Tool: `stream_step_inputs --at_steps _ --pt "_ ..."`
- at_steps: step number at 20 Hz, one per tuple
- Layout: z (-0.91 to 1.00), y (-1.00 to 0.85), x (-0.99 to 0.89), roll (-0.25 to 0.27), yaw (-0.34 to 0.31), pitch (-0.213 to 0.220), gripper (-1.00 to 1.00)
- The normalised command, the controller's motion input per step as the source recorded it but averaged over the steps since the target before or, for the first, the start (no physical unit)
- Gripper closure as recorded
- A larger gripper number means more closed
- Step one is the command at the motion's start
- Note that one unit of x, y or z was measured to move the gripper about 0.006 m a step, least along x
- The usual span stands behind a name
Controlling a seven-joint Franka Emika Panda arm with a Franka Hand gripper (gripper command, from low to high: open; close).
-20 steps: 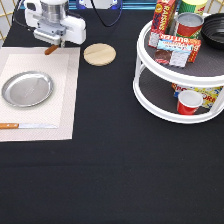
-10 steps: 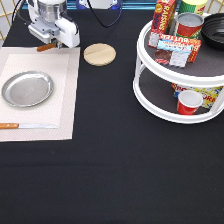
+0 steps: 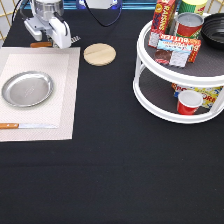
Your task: Arrange plate and fork
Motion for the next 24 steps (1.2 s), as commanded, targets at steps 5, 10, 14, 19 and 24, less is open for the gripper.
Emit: stream_step_inputs --at_steps 5,10,14,19,24 --pt "0.05 -0.38 0.04 0.099 -0.162 -0.026 1.00" --pt "0.00 -0.35 0.17 0.077 -0.163 -0.008 1.00" --pt "0.00 -0.45 0.36 0.075 -0.108 0.000 1.00" --pt "0.00 -0.62 0.44 0.116 -0.036 0.000 1.00" --pt "-0.03 -0.57 0.50 0.135 -0.041 0.000 1.00"
